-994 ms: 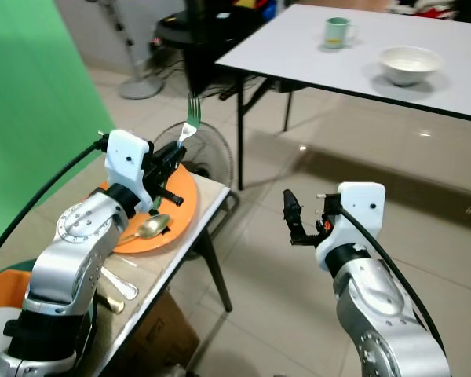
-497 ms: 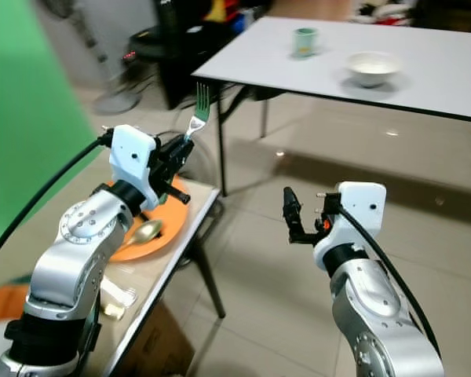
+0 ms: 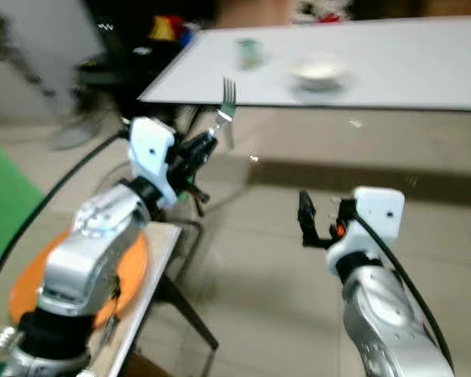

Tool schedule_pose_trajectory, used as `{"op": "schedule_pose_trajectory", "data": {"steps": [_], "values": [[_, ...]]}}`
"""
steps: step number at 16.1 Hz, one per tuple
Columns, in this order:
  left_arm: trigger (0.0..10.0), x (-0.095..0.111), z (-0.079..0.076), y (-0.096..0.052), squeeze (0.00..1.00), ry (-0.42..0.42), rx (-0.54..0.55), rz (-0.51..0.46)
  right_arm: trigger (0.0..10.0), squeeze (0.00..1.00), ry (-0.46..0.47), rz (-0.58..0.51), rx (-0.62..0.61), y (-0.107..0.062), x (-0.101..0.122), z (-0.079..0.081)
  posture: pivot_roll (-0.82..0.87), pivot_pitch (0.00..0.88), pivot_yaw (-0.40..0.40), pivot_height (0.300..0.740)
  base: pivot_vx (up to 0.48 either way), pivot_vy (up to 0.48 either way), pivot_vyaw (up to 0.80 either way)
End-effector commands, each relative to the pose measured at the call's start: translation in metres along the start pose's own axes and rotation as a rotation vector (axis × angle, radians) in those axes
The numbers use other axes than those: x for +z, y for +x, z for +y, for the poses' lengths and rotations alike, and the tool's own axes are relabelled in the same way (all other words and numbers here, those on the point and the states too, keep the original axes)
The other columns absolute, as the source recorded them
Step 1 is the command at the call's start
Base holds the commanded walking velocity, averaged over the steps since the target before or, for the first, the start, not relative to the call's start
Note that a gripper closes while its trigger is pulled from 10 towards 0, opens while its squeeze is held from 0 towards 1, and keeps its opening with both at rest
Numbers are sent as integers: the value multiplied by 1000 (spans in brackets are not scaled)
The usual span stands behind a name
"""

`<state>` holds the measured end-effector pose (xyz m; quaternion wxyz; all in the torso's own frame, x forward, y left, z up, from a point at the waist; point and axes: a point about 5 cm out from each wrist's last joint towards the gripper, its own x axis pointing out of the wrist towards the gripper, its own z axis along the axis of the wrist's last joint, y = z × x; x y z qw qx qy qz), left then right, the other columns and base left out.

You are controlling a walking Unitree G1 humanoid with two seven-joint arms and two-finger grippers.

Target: Setting the table

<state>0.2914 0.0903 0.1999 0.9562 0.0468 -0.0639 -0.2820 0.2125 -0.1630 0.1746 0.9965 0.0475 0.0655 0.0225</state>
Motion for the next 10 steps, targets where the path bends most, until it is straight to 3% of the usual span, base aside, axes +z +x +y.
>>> {"op": "schedule_pose_trajectory", "data": {"steps": [1,7,9,10], "values": [[10000,0,-3,3,0,-13,-7,7,10000,0,-12,-6,-9,-3,2,-4,-70,0,153,740,424,0,-775],[10000,-5,-3,0,0,-27,17,24,10000,0,-16,0,11,0,3,-4,-58,0,128,740,426,0,-775],[10000,-12,7,-9,0,-24,64,53,10000,0,-16,7,23,2,2,-3,-40,0,109,740,426,0,-756],[10000,-15,12,-14,0,-21,91,69,10000,0,-19,12,27,4,1,-3,-34,0,104,740,424,0,0]]}}
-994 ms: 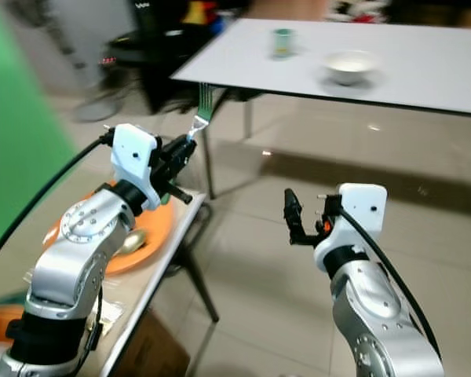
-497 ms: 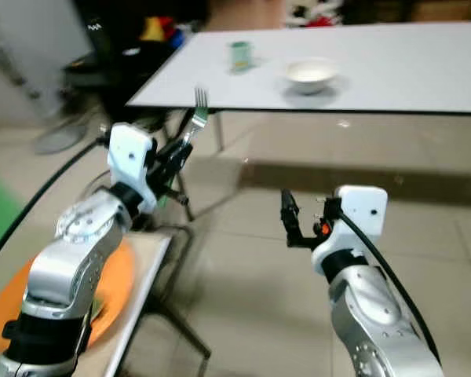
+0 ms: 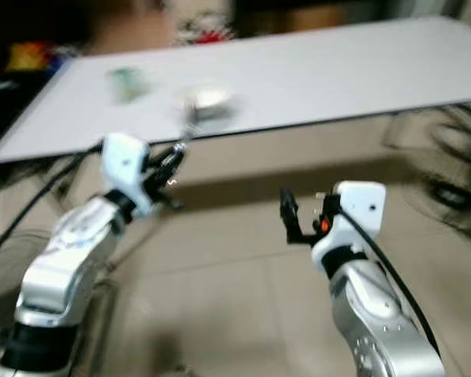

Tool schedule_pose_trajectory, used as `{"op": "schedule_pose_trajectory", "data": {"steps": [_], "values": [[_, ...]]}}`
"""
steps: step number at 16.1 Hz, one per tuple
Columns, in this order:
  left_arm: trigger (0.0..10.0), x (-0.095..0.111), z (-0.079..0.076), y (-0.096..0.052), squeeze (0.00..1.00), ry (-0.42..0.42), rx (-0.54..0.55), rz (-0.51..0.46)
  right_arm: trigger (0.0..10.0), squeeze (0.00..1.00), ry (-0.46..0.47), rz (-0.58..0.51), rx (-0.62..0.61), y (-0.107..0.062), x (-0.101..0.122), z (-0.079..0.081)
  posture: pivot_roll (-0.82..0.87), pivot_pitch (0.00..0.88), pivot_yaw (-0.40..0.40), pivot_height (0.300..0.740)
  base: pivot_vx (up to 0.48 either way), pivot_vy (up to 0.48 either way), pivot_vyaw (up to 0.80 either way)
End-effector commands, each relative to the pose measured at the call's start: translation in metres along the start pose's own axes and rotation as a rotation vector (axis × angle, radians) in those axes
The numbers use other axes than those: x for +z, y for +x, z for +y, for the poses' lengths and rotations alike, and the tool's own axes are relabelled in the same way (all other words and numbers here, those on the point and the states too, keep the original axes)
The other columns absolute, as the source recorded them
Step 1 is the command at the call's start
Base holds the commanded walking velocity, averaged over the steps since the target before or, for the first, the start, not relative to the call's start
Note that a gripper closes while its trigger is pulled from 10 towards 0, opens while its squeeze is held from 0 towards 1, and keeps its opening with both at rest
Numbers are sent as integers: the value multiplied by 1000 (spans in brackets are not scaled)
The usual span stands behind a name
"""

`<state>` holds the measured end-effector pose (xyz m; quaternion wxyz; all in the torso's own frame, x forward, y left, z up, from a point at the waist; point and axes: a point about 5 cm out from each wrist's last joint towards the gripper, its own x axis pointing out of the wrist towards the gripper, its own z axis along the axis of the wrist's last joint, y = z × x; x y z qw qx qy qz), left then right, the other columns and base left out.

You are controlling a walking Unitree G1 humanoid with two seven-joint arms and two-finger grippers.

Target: Setting the table

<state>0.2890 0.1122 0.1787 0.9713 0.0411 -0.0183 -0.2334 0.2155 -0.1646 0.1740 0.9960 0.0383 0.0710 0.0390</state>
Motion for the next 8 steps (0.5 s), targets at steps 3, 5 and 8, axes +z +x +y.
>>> {"op": "schedule_pose_trajectory", "data": {"steps": [3,5,8], "values": [[10000,-6,13,-16,0,26,84,32,10000,0,-31,18,1,8,-3,-4,-7,0,79,740,426,0,0],[10000,-13,21,-25,0,45,120,68,10000,0,-28,34,31,11,-6,-1,-2,0,71,740,428,0,0],[10000,-11,26,-25,0,47,140,72,10000,0,-38,28,66,13,-7,4,-6,0,82,740,419,0,0]]}}
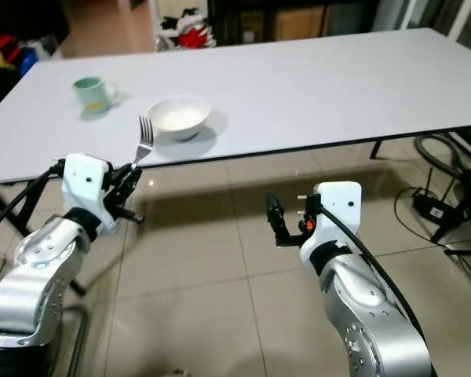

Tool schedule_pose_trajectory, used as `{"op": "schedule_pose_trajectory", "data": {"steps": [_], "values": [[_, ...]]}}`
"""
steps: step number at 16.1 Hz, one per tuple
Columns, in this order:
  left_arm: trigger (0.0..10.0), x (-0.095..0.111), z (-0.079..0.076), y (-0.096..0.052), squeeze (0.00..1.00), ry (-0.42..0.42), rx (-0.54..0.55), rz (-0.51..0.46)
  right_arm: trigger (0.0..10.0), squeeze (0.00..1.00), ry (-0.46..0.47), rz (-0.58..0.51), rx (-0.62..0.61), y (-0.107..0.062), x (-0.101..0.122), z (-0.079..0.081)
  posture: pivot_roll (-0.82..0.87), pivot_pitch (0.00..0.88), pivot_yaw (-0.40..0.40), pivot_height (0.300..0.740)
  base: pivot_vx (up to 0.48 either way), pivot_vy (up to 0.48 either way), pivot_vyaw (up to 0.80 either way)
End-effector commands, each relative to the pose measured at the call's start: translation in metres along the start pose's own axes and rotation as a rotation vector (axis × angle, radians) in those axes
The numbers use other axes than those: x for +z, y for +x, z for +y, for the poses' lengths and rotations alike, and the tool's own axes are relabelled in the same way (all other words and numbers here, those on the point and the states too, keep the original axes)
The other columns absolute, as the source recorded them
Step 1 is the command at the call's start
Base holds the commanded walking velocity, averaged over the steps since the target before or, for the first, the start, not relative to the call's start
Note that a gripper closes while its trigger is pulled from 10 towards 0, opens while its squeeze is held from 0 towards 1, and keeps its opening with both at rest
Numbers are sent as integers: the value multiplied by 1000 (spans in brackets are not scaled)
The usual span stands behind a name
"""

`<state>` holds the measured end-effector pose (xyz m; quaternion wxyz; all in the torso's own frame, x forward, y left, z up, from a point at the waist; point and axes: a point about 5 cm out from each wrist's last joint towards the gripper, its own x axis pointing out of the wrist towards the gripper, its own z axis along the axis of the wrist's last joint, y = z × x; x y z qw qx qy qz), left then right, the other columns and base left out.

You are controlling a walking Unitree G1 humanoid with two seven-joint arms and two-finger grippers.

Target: Setting the table

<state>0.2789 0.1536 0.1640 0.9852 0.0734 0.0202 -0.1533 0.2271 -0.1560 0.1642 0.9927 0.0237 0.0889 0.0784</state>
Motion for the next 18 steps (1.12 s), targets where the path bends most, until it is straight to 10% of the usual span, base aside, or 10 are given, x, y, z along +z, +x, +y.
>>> {"op": "schedule_pose_trajectory", "data": {"steps": [1,18], "values": [[10000,7,-6,3,0,-2,-23,-25,10000,0,-15,-16,-22,0,1,-4,-1,0,88,740,416,0,0],[10000,3,-3,6,0,-4,-4,-12,10000,0,-86,-18,145,4,4,0,3,0,72,740,417,0,0]]}}
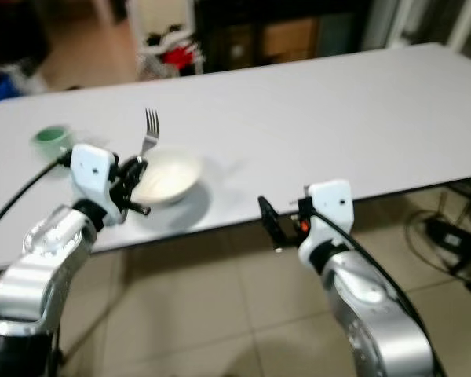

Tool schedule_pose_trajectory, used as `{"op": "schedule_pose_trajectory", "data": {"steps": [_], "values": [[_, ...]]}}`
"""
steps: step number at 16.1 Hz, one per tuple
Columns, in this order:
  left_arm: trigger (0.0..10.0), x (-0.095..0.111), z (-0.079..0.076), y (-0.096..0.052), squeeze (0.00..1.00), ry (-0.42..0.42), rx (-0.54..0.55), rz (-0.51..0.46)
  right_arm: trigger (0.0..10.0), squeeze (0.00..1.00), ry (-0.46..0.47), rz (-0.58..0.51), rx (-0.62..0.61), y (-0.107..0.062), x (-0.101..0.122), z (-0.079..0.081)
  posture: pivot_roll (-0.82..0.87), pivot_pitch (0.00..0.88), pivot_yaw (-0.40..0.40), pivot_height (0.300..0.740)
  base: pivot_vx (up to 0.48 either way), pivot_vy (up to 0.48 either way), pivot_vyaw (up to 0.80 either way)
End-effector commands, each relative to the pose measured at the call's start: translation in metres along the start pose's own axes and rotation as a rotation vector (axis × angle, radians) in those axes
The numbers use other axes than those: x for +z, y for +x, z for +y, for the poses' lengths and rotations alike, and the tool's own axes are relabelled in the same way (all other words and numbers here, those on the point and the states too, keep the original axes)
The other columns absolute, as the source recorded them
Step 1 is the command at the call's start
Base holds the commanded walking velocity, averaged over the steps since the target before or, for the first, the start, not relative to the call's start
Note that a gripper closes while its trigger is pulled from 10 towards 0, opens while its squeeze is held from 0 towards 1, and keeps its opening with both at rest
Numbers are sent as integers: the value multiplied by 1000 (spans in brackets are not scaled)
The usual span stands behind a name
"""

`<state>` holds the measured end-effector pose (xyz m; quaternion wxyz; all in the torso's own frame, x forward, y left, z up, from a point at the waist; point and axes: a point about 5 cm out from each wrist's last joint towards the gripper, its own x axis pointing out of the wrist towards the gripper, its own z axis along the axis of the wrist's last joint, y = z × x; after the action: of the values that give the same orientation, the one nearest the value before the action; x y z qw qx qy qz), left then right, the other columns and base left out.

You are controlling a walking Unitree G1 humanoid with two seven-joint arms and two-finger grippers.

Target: Setting the table

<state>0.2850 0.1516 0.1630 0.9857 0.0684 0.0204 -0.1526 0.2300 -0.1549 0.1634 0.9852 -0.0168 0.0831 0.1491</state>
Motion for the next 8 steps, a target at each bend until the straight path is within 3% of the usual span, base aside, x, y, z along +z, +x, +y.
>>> {"op": "schedule_pose_trajectory", "data": {"steps": [1,4,8], "values": [[10000,2,-2,-3,0,4,6,-7,10000,0,-1,-21,15,1,5,-3,10,0,63,740,405,0,0],[10000,-1,3,-22,0,31,42,12,10000,0,-18,-41,52,3,7,-4,62,0,5,740,404,0,0],[10000,2,-1,-26,0,96,-18,31,10000,0,-17,-26,61,1,2,-8,62,0,12,740,390,0,0]]}}
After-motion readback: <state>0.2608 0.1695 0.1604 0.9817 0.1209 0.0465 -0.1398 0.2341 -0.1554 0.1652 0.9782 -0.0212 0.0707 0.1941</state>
